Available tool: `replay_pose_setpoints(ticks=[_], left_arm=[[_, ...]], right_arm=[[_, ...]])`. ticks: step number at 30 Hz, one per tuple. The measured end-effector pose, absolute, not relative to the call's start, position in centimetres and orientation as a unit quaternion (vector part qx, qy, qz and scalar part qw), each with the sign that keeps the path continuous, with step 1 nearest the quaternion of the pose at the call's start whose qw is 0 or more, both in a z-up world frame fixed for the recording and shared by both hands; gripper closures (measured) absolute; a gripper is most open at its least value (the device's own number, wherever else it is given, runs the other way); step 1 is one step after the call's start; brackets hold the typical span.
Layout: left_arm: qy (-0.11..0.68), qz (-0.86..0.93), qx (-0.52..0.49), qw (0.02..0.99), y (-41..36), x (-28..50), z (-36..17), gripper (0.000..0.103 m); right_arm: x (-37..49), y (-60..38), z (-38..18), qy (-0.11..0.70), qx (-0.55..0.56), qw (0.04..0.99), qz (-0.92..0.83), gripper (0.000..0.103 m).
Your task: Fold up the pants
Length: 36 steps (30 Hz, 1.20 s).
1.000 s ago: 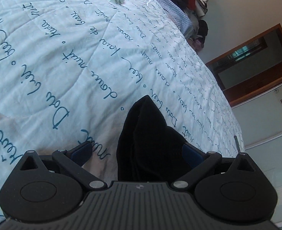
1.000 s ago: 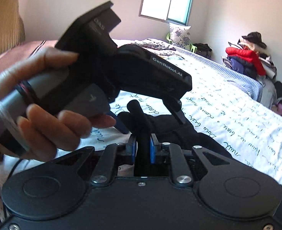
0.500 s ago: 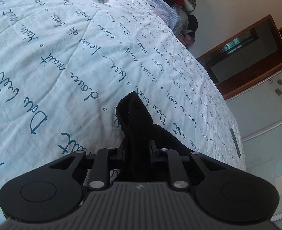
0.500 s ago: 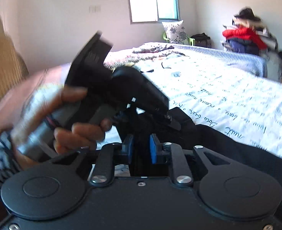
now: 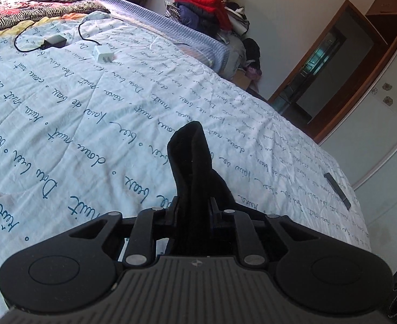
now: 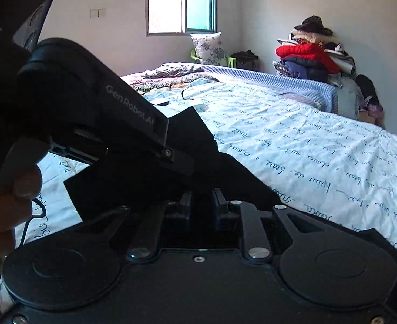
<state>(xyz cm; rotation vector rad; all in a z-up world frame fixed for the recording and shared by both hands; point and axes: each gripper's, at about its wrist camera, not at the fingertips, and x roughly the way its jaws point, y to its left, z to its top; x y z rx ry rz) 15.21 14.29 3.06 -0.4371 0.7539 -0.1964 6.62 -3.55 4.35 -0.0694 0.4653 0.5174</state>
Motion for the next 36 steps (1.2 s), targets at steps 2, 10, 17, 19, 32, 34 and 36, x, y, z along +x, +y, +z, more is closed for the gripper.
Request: replay_pose_setpoints(ticks=[2,10,17,19,32,34,36], left_arm=[[0.359,-0.099,-0.207,0.905,13.3,14.6,3.6,0.085],[0.340,-0.101,-0.154,0.922,7.7,11.7,5.3,0.085],[0.338,-0.138,-0.133,0.921,2.9,10.2,6.5,0.085],[0.336,-0.147,-0.125,0.922,1.2,9.9,6.7,0.084],[0.350,-0.212,-0.079,0.909,-9.4,8.8,6.1,0.080],[0.353,-0.225,-0.071,0.905,-11.3,8.5,5.9,0.080],[0.354,-0.238,-0.063,0.902,-13.0,8.3,5.8,0.079]], right_arm=[[5.9,-5.1,5.0,0.226,-0.003,0.940,0.256,0.086],[5.3,-8.1,4.9,0.226,0.036,0.940,0.254,0.086],[3.9,-13.3,4.8,0.221,0.112,0.940,0.236,0.086],[3.5,-14.7,4.7,0.217,0.129,0.940,0.227,0.086],[0.7,-23.6,2.8,0.212,0.198,0.945,0.151,0.086],[0.0,-25.3,2.3,0.210,0.213,0.944,0.139,0.086],[-0.6,-26.7,2.0,0.207,0.228,0.943,0.127,0.086]])
